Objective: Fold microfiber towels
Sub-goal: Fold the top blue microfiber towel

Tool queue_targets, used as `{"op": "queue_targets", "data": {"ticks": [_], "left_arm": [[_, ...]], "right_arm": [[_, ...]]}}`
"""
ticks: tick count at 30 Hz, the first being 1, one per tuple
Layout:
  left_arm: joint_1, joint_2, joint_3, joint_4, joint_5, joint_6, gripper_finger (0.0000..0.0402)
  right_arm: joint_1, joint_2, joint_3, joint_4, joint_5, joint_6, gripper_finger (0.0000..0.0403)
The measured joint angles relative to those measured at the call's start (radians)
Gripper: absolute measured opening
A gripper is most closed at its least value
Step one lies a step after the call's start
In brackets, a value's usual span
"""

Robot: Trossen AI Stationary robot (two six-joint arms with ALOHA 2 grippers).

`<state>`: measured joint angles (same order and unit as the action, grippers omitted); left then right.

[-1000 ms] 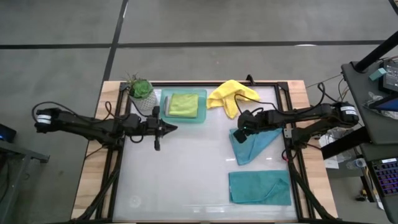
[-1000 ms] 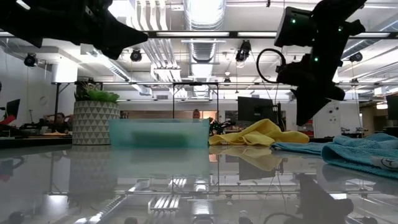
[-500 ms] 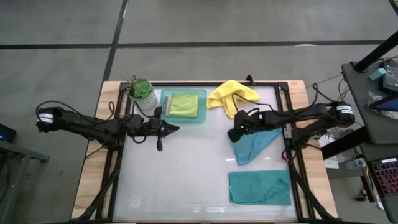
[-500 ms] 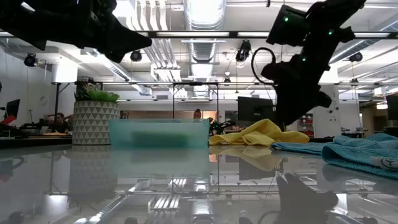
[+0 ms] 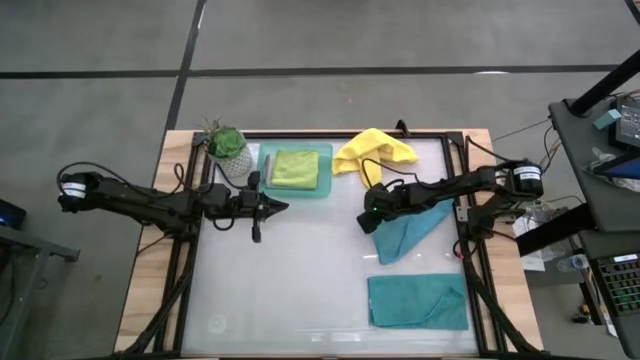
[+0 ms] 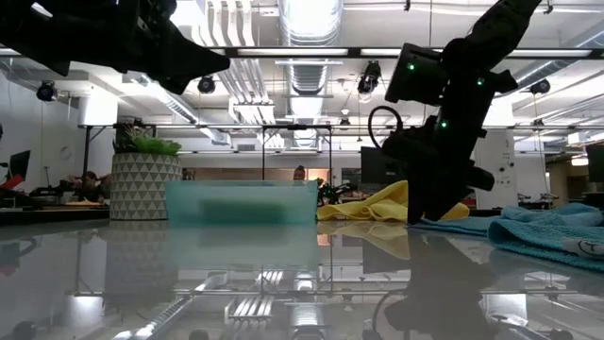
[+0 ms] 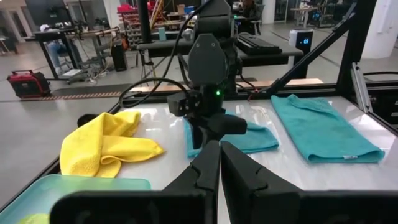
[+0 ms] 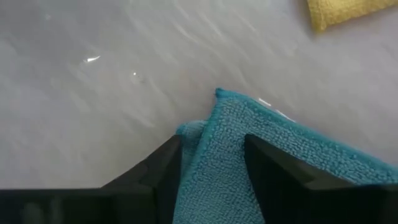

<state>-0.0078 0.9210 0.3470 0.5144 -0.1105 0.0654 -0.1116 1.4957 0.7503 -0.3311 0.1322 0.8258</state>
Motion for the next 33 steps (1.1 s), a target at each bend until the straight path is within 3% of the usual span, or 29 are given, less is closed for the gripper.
{"op": "queue_targets", "data": {"ticks": [12,21,24,33], "left_arm": [[0.0,0.002,0.0,0.002,0.0,0.002,0.0],[0.001,0.004,0.0,0.077,-0.017,-0.007,0.0],[0.0,0.014,0.017,0.156,-0.066,-0.032,0.0],[0.0,0.036,0.079,0.159,-0.062,-0.033,0.0]], "right_arm": [[0.025,-0.082,0.061,-0.013,-0.004,-0.115,0.0033],[0.088,-0.254,0.128,0.03,-0.001,-0.281,0.0012],[0.108,-0.304,0.147,0.116,-0.001,-0.379,0.0009],[0.121,-0.334,0.16,0.403,-0.053,-0.592,0.0008]]}}
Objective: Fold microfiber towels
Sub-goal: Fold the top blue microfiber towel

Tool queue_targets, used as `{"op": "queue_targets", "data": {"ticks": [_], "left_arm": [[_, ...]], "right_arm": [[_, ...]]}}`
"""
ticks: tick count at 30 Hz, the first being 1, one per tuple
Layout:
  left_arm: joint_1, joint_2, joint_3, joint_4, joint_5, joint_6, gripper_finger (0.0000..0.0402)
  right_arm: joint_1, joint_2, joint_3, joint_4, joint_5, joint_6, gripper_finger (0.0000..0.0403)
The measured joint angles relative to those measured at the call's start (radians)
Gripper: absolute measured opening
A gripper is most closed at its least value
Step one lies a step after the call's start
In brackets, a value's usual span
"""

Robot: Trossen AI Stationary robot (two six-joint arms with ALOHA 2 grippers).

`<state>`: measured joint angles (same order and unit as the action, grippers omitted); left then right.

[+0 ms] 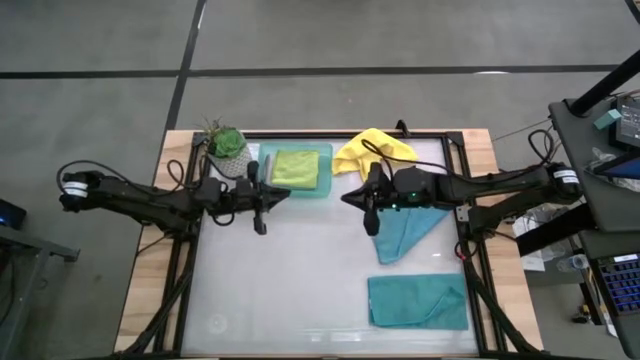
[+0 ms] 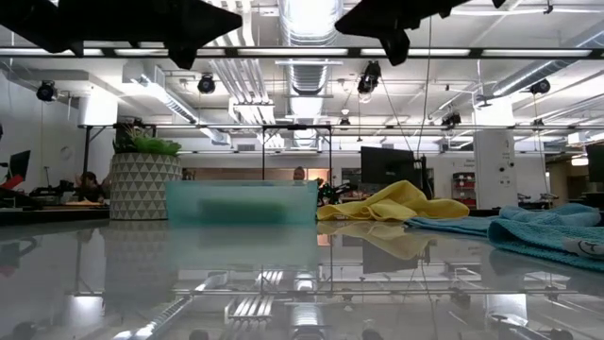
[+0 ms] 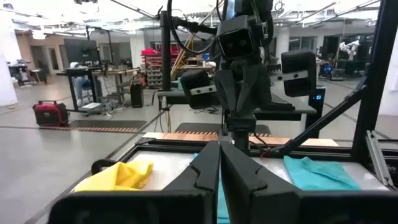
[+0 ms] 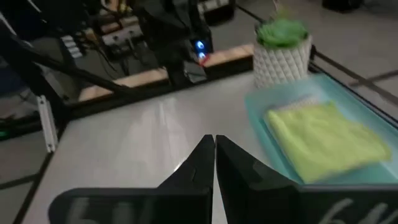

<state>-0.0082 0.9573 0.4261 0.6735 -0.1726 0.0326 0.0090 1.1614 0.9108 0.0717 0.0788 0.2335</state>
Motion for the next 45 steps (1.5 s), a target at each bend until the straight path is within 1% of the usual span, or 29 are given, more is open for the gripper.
{"op": "queue_targets", "data": {"ticks": [3,5,10,14,17,21,29,32,34,36,39,45], "left_arm": [[0.0,0.008,0.0,0.0,0.002,0.0,0.0],[0.0,0.013,-0.004,-0.003,0.003,-0.001,0.0],[0.0,0.025,-0.006,-0.006,0.003,-0.001,0.0],[0.0,0.046,0.002,0.001,0.003,0.0,0.0],[0.0,0.062,0.002,0.001,0.003,0.0,0.0],[0.0,0.082,0.002,0.003,0.003,0.0,0.0],[0.0,0.114,0.006,0.001,0.002,0.0,0.0],[0.0,0.121,0.006,0.0,0.002,0.0,0.0],[0.0,0.126,0.006,0.0,0.001,0.0,0.0],[0.0,0.129,0.006,-0.001,0.001,0.0,0.0],[0.0,0.133,0.006,-0.001,-0.001,0.0,0.0],[0.0,0.133,0.006,0.0,-0.001,0.0,0.0]], "right_arm": [[0.0,0.001,0.0,-0.028,0.0,0.012,0.0008],[0.0,0.001,0.0,-0.101,0.0,0.064,0.0008],[0.0,0.02,-0.019,-0.338,0.005,0.262,0.0008],[-0.008,0.076,-0.058,-0.488,0.088,0.464,0.0009],[-0.034,0.135,-0.061,-0.573,0.1,0.557,0.0017],[-0.065,0.234,-0.053,-0.564,0.101,0.58,0.0047],[-0.151,0.413,-0.004,-0.565,0.103,0.548,0.0139],[-0.166,0.455,0.01,-0.564,0.098,0.528,0.0161],[-0.169,0.47,0.02,-0.568,0.097,0.521,0.0166],[-0.169,0.476,0.025,-0.569,0.1,0.516,0.0165],[-0.169,0.473,0.025,-0.568,0.097,0.525,0.0147],[-0.169,0.465,0.025,-0.564,0.095,0.525,0.0071]]}}
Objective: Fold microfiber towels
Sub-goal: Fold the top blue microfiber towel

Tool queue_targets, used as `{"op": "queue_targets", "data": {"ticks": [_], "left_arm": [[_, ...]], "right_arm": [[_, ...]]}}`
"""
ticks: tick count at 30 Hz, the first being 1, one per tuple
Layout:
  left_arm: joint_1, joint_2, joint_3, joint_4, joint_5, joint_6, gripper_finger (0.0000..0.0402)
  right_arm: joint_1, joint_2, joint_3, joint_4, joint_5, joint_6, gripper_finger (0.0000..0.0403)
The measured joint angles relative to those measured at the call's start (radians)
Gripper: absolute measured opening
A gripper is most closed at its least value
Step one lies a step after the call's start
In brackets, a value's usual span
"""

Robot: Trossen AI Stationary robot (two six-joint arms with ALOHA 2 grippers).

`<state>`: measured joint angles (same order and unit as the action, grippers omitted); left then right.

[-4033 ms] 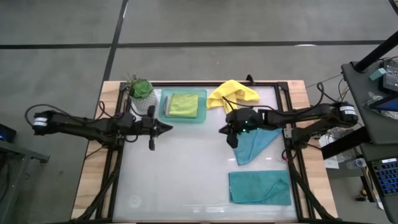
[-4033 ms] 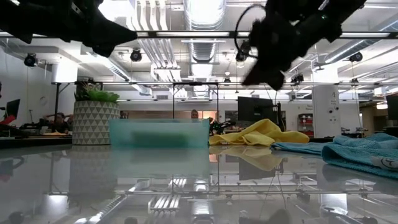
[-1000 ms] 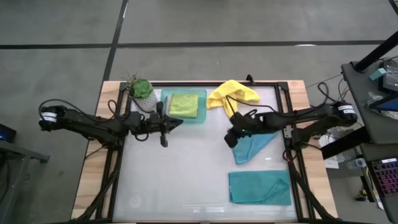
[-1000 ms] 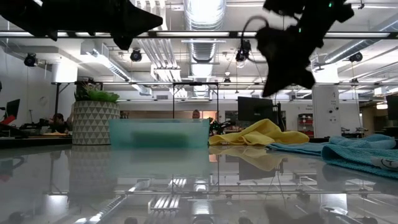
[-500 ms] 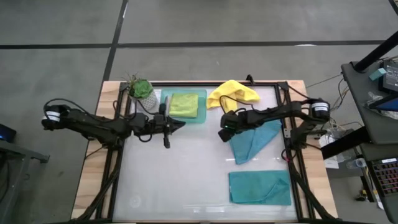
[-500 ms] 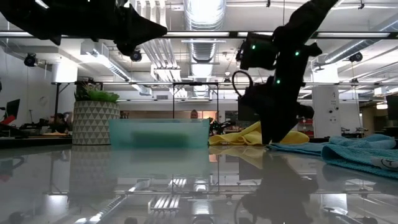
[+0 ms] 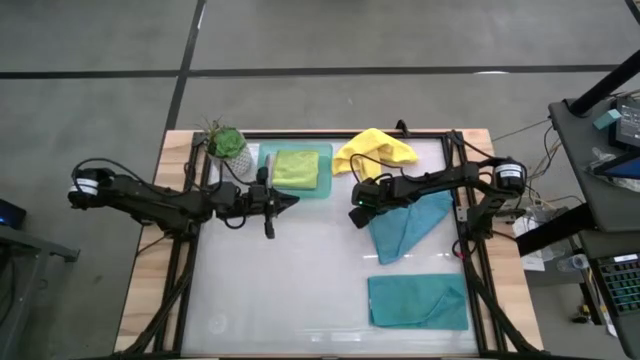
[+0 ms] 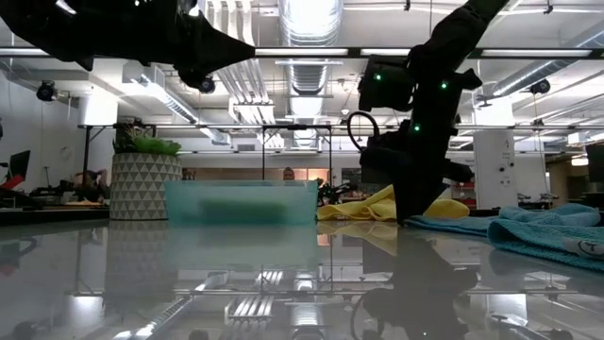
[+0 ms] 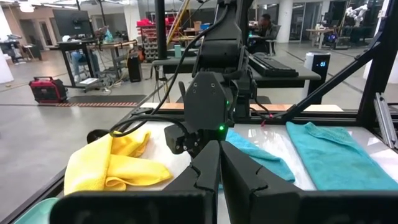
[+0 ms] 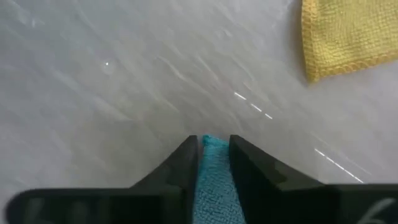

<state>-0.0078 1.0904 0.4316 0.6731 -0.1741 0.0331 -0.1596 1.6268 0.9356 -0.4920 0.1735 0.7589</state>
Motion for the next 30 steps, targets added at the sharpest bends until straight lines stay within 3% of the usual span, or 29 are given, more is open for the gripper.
{"op": "queue_targets", "data": {"ticks": [4,6,14,22,30], "left_arm": [[0.0,0.0,0.0,0.0,0.0,0.0,0.0],[0.0,0.0,0.0,0.0,0.0,0.0,0.0],[0.0,-0.001,0.0,0.0,0.0,0.0,0.0],[0.0,-0.001,0.0,0.022,-0.001,-0.001,0.0],[0.0,0.0,0.002,0.153,0.041,0.025,0.0017]], "right_arm": [[0.0,-0.001,-0.001,-0.001,0.002,-0.012,0.0019],[0.0,-0.002,0.0,-0.003,0.003,-0.033,0.0013],[0.029,-0.107,0.057,-0.001,0.012,-0.161,0.0009],[0.135,-0.281,0.124,0.03,0.067,-0.435,0.0009],[0.218,-0.392,0.118,0.29,0.074,-0.636,0.0009]]}}
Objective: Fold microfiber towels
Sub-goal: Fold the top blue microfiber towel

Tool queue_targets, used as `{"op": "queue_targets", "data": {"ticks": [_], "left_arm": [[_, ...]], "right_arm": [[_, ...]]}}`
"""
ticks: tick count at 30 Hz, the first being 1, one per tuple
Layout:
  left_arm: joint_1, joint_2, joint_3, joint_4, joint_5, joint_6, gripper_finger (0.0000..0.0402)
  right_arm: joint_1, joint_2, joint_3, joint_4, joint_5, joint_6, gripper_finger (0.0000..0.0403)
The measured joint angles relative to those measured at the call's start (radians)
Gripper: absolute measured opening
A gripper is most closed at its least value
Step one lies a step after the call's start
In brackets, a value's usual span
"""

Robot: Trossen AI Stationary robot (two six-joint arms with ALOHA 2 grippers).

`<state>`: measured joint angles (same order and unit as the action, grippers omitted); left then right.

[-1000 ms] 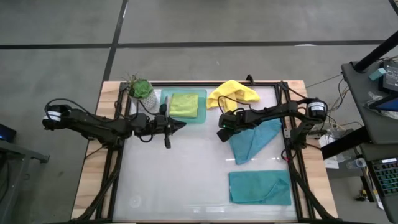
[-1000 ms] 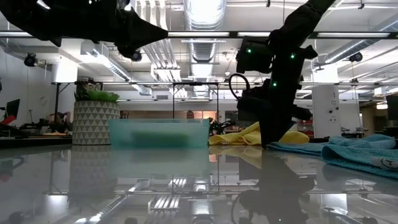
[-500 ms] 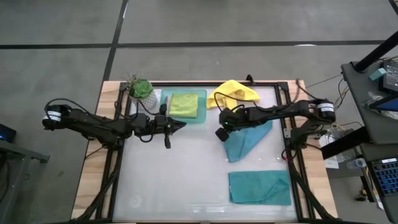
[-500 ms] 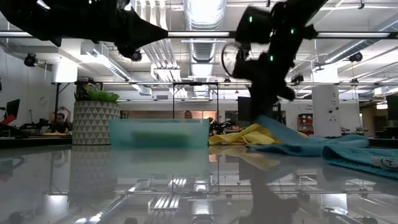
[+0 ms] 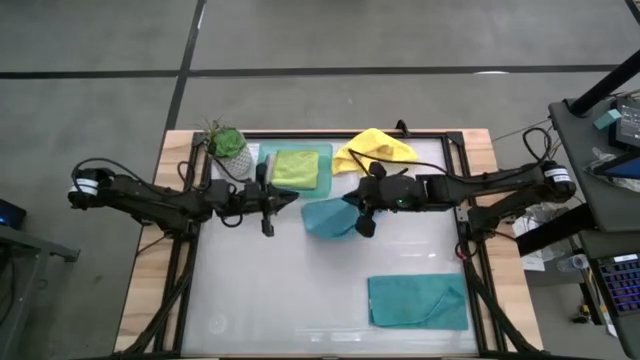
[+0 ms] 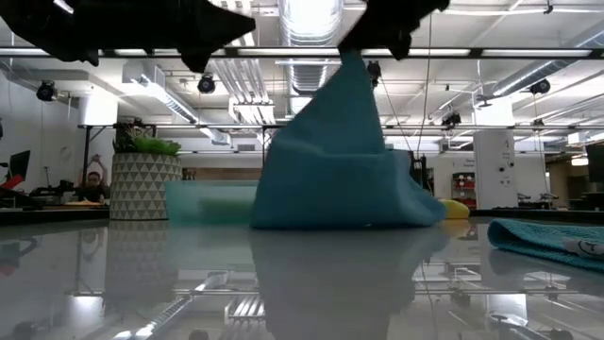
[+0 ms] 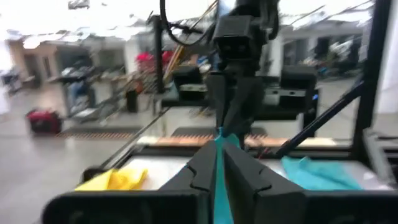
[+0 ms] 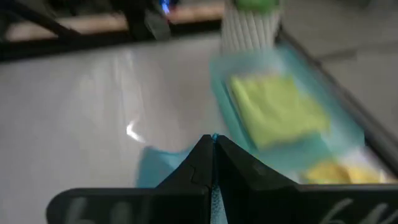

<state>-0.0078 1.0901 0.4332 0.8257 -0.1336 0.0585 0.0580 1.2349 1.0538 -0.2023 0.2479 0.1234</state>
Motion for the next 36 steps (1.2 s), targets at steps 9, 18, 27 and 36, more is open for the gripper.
{"op": "queue_targets", "data": {"ticks": [9,18,27,36], "left_arm": [[-0.016,0.028,0.06,0.031,0.11,-0.001,0.0118],[-0.015,0.225,0.114,0.028,0.096,-0.001,0.0173],[-0.013,0.407,0.125,0.028,0.051,-0.001,0.0157],[-0.014,0.418,0.129,0.022,0.206,0.0,0.0094]], "right_arm": [[0.003,0.009,0.069,0.211,0.018,-0.056,0.0009],[0.003,0.096,0.153,0.185,0.015,-0.083,0.0009],[0.007,0.099,0.21,0.137,0.006,-0.09,0.0009],[0.029,0.062,0.316,0.04,0.003,-0.165,0.0008]]}}
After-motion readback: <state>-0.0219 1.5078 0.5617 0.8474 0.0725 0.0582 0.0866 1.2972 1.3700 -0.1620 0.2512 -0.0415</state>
